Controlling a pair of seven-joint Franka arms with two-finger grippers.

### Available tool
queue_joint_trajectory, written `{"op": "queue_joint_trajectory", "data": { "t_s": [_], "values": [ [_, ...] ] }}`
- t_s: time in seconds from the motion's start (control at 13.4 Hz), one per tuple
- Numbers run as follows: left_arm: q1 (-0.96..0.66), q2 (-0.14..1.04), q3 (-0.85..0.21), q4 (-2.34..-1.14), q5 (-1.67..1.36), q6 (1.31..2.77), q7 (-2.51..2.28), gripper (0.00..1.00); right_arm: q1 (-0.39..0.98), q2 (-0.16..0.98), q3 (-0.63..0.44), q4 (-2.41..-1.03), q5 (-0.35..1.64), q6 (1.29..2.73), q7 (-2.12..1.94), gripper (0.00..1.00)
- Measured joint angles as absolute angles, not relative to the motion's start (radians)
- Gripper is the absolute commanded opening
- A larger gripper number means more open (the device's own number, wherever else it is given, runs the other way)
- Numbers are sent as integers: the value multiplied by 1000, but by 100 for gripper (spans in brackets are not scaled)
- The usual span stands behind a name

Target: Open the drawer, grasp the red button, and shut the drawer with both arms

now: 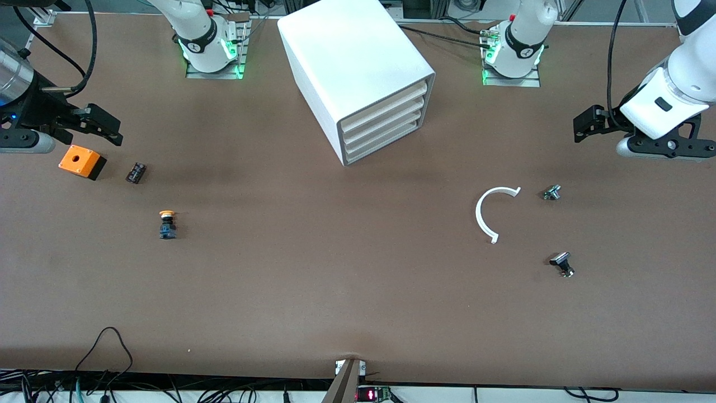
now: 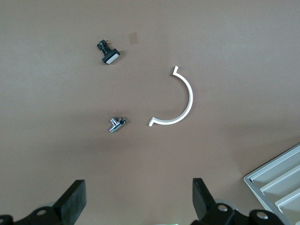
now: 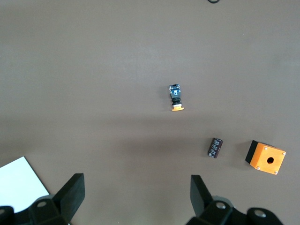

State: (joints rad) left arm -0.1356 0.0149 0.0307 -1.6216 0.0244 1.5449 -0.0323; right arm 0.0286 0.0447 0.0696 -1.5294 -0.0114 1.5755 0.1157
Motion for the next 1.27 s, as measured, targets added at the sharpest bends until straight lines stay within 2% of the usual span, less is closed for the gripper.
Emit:
{"op": "queue_joint_trajectory", "data": {
  "t_s": [1.04, 1.27],
  "values": [
    [-137, 15, 29, -1620, 24, 1543, -32, 100, 40, 83, 74, -1559, -15, 1564, 194, 100],
    [-145, 16, 24, -1619, 21, 1483, -31, 100, 40, 83, 74, -1559, -15, 1560, 195, 100]
  ]
}}
